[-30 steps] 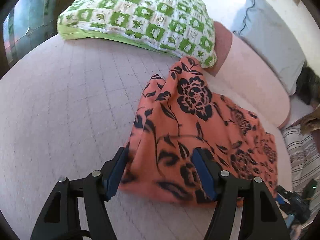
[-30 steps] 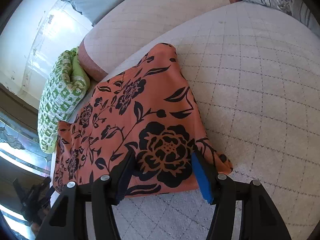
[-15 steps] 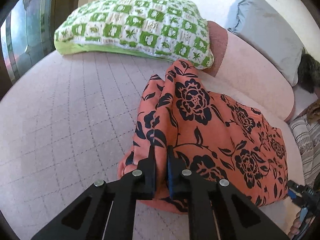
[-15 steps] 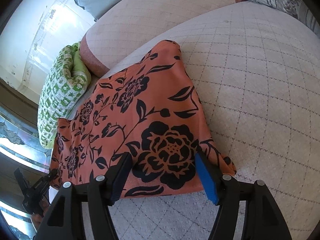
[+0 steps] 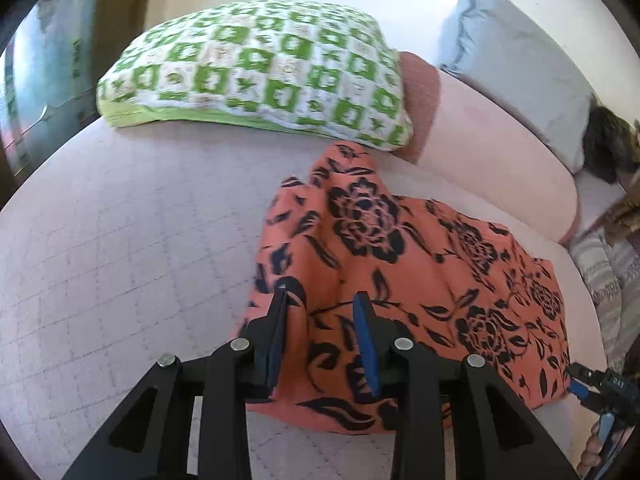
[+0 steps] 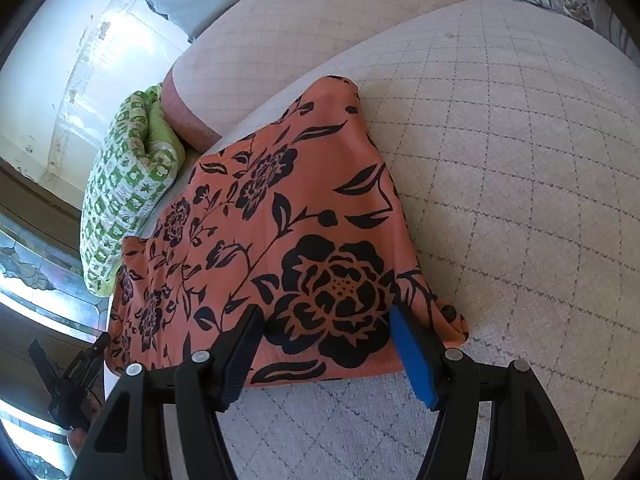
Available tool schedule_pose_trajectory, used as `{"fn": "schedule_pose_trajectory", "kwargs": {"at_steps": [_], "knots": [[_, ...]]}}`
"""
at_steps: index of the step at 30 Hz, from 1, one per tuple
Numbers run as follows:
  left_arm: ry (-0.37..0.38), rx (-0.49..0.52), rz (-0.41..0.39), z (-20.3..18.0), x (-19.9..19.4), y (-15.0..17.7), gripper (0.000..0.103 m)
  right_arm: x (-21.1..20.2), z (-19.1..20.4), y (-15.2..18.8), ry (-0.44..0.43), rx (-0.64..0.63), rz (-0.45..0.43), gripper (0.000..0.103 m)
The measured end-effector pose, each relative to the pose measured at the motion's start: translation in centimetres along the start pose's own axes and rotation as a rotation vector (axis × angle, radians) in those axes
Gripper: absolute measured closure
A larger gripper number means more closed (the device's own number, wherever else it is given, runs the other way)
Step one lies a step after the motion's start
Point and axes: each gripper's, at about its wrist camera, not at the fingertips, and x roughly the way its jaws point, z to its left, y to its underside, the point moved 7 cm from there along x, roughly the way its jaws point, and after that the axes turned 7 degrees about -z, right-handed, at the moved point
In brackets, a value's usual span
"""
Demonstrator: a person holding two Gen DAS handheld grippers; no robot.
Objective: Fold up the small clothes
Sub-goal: 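Press the folded blouse flat with the left gripper while the right gripper holds its edge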
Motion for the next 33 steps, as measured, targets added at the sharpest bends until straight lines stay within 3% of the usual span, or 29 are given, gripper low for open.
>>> {"fn": "schedule_pose_trajectory", "kwargs": {"at_steps": [2,5,6,9,15,19,23,26,29,31,33], "knots": [[-0.008,0.043,0.027,-0.5,0.6,0.4,0.071,0.0,0.0,-0.1,0.003,0.001,0.0,0.034],[-0.025,0.04,0.053,-0.1,1.2,0.8,0.091,0.1,0.0,-0.1,0.005,-0.001,0.001,0.034],[-0.027,0.019,0.056,0.3,1.3,0.7,0.094,0.1,0.0,-0.1,0.005,0.0,0.001,0.034],[0.008,-0.058,0.049,1.1,0.8,0.4,0.096,0.1,0.1,-0.1,0.005,0.0,0.001,0.034],[0.018,-0.063,0.046,1.1,-1.0,1.1,0.097,0.1,0.0,-0.1,0.005,0.005,0.0,0.034],[0.003,-0.079,0.045,3.5,-1.9,2.4,0.097,0.1,0.0,-0.1,0.003,0.007,-0.001,0.034],[0.084,-0.158,0.047,5.2,-1.8,2.1,0.092,0.0,-0.1,-0.2,0.002,0.015,-0.002,0.034],[0.025,-0.196,-0.015,6.3,-3.6,0.4,0.094,-0.3,-0.5,-0.3,-0.02,0.05,0.008,0.034],[0.031,-0.159,-0.136,4.9,-6.5,-1.8,0.094,-1.6,-1.2,-0.7,-0.081,0.155,-0.018,0.034],[0.057,-0.092,-0.183,2.2,-7.7,-2.4,0.086,-2.6,-1.2,-1.1,-0.115,0.188,-0.054,0.034],[0.068,-0.025,-0.172,-0.8,-7.3,-2.2,0.055,-3.4,-0.6,-1.5,-0.13,0.165,-0.096,0.034]]}}
